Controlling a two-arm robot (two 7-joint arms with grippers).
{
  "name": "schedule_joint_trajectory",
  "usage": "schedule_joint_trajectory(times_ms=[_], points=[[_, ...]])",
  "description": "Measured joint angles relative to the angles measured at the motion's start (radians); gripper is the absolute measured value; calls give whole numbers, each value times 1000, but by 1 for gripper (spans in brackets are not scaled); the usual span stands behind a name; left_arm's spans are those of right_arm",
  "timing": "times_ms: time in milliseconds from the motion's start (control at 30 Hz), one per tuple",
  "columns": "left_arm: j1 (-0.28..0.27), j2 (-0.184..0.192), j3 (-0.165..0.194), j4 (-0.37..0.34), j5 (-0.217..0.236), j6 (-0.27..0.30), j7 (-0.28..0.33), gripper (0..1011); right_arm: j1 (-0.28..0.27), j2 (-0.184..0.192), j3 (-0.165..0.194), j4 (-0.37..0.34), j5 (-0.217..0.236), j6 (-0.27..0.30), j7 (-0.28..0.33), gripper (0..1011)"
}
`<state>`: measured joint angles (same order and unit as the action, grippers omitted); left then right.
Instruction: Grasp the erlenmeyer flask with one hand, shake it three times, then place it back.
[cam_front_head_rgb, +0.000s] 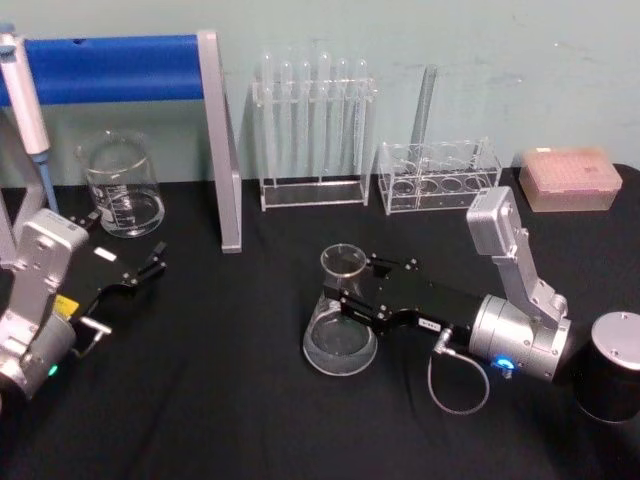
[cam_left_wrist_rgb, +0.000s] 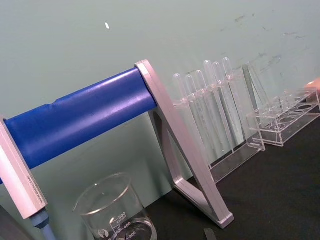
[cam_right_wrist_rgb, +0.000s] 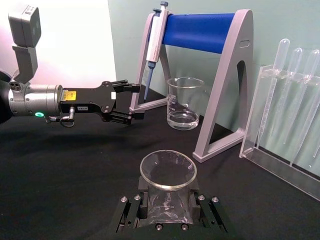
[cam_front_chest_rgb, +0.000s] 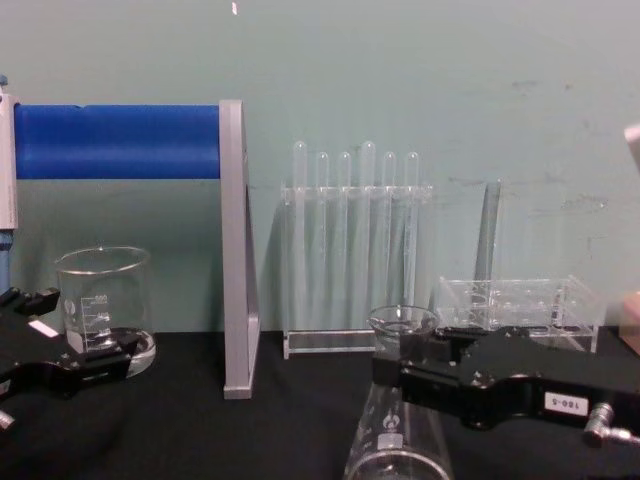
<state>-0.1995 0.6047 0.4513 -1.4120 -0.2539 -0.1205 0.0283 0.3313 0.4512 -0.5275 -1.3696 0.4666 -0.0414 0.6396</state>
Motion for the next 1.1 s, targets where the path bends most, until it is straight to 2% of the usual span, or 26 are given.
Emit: schedule_joint_trajectory(times_ms=[1100], points=[[0,0,0,0,0,0,0,1001,9,4,-5,9,5,17,2,448]])
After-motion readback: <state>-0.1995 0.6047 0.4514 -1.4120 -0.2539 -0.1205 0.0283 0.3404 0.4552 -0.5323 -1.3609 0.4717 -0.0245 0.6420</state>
